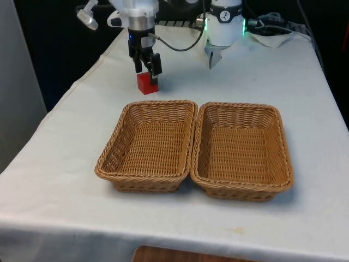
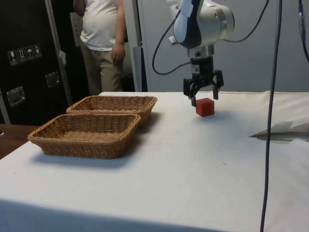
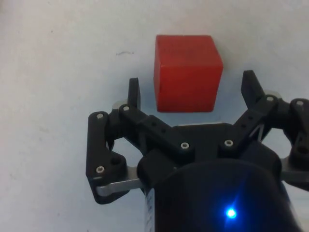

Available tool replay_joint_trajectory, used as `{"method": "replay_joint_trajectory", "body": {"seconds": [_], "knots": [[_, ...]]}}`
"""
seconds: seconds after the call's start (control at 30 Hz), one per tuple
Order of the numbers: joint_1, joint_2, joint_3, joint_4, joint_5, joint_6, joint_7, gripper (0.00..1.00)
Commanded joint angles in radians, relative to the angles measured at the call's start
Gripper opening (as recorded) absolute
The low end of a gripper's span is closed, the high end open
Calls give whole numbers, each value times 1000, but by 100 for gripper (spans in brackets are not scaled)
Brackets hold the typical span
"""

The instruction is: Pick up the red cube and place it into the right basket.

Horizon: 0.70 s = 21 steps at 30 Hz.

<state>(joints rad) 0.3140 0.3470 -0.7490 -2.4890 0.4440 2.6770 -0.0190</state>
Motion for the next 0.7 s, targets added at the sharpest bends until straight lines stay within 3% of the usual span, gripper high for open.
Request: {"method": "replay_joint_trajectory", "body": {"seconds": [0.0, 0.03, 0.17, 0.27, 0.47, 0.5, 0.6, 0.63, 0.67], "knots": [[-4, 0, 11, -3, 19, 25, -4, 100], [0, 5, 2, 0, 5, 9, 0, 100], [-4, 9, 15, -9, 28, 57, 3, 100], [1, 11, 13, -18, 35, 75, 11, 100], [2, 16, 10, -19, 29, 76, 24, 100], [2, 16, 10, -19, 29, 75, 25, 97], [2, 19, 8, -17, 25, 71, 24, 69], [2, 18, 9, -17, 28, 72, 26, 69], [2, 18, 8, -16, 27, 71, 26, 46]]}}
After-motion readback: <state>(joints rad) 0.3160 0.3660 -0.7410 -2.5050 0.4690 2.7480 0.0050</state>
